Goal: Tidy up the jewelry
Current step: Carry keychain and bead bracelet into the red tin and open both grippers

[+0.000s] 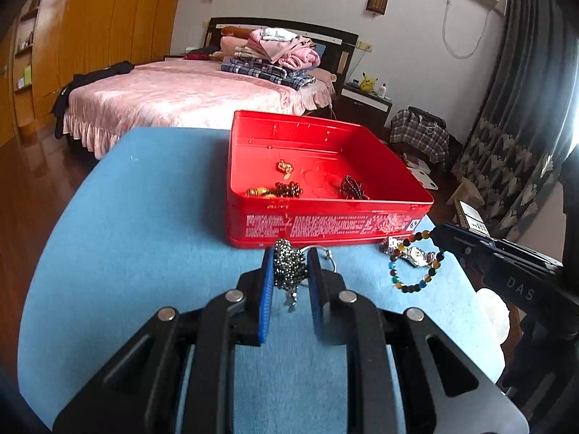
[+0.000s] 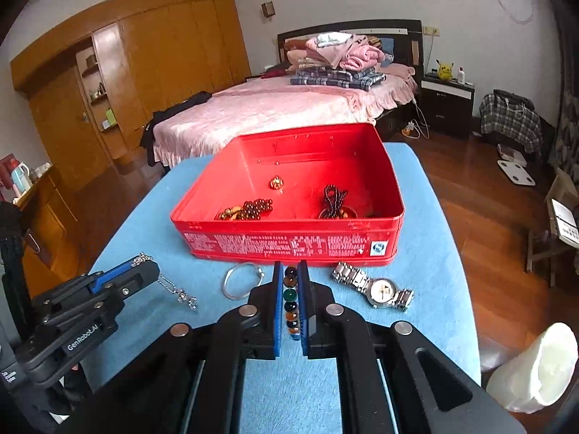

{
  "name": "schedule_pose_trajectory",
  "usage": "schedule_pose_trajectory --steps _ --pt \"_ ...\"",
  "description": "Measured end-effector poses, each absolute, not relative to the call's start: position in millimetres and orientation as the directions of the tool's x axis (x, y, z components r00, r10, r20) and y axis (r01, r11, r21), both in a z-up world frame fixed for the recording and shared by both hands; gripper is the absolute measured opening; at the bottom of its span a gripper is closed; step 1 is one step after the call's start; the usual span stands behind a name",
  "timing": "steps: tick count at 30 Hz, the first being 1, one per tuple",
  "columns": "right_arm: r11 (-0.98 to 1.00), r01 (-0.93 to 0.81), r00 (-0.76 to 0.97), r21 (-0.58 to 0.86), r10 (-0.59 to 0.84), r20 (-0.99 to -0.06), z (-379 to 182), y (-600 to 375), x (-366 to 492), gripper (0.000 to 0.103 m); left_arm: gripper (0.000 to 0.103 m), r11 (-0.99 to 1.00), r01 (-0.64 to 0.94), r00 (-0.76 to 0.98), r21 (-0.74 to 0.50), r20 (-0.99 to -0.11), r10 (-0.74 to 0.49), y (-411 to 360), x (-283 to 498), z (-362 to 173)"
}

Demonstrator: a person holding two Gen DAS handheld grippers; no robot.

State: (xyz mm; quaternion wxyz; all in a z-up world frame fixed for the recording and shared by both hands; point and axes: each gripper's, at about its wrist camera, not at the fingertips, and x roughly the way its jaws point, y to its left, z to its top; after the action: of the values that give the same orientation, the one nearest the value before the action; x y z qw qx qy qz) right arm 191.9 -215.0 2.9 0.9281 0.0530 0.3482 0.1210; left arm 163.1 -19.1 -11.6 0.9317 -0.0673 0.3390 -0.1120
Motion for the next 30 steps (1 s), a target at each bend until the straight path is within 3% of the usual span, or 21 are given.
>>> schedule_pose_trajectory --steps 20,30 --pt "0.954 -0.249 0.793 0.168 0.301 -0.530 59.0 -215.5 236.6 0.008 0.016 0.952 0.227 0.805 -0.205 -0.510 -0.302 -45.6 218.5 45.4" --pt "0.956 -0.238 0.790 0.170 0.292 -0.540 42.0 -222.3 296.0 0.008 0.016 0.954 0.228 0.801 -0.197 -0.520 -0.299 -55.5 288.1 35.0"
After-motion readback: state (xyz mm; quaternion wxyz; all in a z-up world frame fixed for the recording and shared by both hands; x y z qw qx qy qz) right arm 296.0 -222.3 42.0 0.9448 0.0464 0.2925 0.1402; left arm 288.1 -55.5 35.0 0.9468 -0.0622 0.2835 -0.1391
